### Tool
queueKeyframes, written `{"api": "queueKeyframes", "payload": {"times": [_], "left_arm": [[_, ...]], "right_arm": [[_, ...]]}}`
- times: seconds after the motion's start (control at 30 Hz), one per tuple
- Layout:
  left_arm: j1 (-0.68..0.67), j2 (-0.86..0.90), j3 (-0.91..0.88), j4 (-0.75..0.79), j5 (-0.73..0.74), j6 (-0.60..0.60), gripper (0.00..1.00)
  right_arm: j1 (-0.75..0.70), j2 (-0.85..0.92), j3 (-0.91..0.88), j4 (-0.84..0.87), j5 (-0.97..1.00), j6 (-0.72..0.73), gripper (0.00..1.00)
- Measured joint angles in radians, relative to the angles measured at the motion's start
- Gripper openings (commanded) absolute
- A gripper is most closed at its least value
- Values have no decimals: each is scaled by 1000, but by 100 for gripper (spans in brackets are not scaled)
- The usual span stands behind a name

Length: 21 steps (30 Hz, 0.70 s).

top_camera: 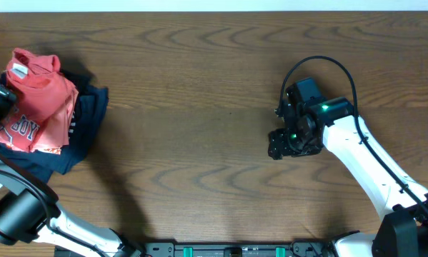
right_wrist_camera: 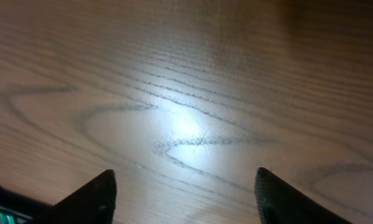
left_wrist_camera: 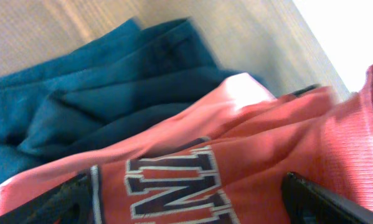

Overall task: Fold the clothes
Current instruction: 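Release the shirt on the stack and pull the left gripper back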

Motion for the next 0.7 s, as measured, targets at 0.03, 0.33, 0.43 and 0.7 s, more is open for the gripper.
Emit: {"api": "queueKeyframes", "payload": {"times": [0.03, 0.33, 0.43, 0.7], "left_arm": [[0, -10, 0, 7, 15, -2, 98], [-147, -206, 3, -27, 138, -41, 98], [-278, -216, 7, -96, 147, -37, 98], [-727, -190, 6, -454, -50, 43, 98]], "right_arm": [[0, 0, 0, 8, 5, 1, 99], [0, 0, 0, 295, 44, 23, 99], [0, 0, 0, 397, 47, 49, 99], [-1, 0, 0, 490, 85, 78, 99]]}}
